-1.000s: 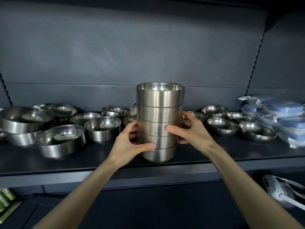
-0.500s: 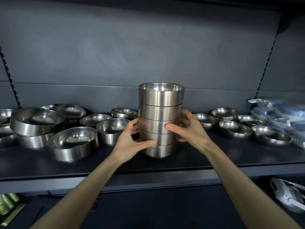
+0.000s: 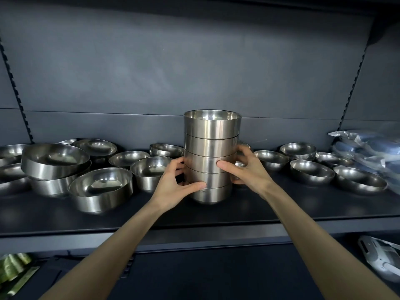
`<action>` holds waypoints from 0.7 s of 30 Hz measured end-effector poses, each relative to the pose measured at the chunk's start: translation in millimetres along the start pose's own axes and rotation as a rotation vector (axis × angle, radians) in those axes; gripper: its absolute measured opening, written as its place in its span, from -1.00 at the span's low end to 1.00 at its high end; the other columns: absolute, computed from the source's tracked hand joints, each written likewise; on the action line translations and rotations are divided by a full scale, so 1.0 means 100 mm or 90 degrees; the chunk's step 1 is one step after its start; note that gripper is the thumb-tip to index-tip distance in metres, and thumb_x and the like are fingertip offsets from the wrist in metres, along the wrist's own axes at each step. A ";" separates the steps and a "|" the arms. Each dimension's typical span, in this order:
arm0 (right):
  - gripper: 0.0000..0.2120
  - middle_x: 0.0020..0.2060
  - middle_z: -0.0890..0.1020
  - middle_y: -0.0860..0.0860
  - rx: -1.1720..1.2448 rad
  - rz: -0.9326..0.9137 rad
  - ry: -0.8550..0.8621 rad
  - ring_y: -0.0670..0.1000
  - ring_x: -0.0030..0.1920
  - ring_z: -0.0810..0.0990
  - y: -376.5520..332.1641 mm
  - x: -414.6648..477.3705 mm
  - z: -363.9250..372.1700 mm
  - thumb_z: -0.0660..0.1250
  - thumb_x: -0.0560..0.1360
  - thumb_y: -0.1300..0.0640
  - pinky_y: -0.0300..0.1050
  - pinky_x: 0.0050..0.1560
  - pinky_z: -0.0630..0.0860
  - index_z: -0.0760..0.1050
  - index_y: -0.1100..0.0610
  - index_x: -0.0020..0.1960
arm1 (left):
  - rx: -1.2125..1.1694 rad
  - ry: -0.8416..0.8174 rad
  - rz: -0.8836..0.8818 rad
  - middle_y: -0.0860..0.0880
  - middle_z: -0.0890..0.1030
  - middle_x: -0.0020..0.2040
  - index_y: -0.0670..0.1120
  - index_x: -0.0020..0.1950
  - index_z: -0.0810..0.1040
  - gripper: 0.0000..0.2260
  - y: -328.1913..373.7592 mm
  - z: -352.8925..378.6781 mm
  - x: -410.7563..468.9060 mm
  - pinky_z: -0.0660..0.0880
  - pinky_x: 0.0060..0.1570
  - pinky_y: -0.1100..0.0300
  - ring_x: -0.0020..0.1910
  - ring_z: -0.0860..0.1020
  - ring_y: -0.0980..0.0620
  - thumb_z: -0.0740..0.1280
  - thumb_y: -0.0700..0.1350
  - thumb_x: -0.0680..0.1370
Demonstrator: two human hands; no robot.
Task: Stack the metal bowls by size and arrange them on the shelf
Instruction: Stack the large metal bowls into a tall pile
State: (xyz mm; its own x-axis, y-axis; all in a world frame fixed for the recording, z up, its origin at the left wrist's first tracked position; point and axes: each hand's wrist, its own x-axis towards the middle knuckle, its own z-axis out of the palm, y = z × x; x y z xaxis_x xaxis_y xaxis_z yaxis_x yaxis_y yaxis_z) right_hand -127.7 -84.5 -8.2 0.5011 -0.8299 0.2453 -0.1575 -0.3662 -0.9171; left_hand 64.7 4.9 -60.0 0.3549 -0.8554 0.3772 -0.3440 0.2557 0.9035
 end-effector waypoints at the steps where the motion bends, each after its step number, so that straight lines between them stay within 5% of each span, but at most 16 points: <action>1: -0.06 0.31 0.52 -0.07 0.001 0.002 0.000 0.01 0.22 0.56 0.00 0.00 0.00 0.51 0.10 -0.27 0.05 0.11 0.60 0.29 -0.06 0.41 | 0.002 -0.002 0.002 -0.03 0.39 0.34 -0.05 0.43 0.29 -0.11 0.00 0.00 0.00 0.55 0.10 0.18 0.35 0.37 0.05 0.57 0.05 0.18; 12: -0.07 0.31 0.52 -0.09 -0.050 0.011 -0.018 0.00 0.26 0.53 -0.04 0.00 -0.03 0.52 0.10 -0.37 0.04 0.08 0.61 0.32 -0.10 0.38 | 0.078 -0.013 0.014 0.08 0.43 0.25 -0.05 0.47 0.26 -0.23 0.14 -0.04 -0.05 0.47 -0.08 0.50 0.25 0.42 0.12 0.55 -0.11 0.35; 17: -0.03 0.34 0.48 -0.11 -0.111 0.010 -0.018 0.02 0.29 0.51 -0.13 -0.07 -0.07 0.52 0.10 -0.40 0.13 0.17 0.57 0.32 -0.09 0.40 | 0.196 -0.052 0.004 0.11 0.46 0.23 -0.03 0.46 0.27 -0.28 0.28 -0.09 -0.08 0.39 0.17 0.29 0.17 0.46 0.13 0.51 0.00 0.39; 21: -0.19 0.37 0.45 0.00 -0.232 -0.026 -0.006 0.02 0.36 0.43 -0.24 -0.20 -0.12 0.53 0.34 -0.11 0.07 0.37 0.39 0.27 0.05 0.47 | 0.380 -0.061 0.002 -0.10 0.44 0.37 -0.09 0.45 0.28 -0.35 0.41 -0.18 -0.15 0.38 0.30 0.07 0.31 0.44 -0.04 0.43 0.07 0.45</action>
State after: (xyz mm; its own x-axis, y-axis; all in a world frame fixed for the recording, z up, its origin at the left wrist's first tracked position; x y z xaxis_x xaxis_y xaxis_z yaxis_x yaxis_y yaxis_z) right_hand -143.8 -64.5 12.7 0.5205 -0.8085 0.2747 -0.4297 -0.5260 -0.7340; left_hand 60.7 35.9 -25.5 0.2825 -0.8987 0.3354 -0.7833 -0.0143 0.6215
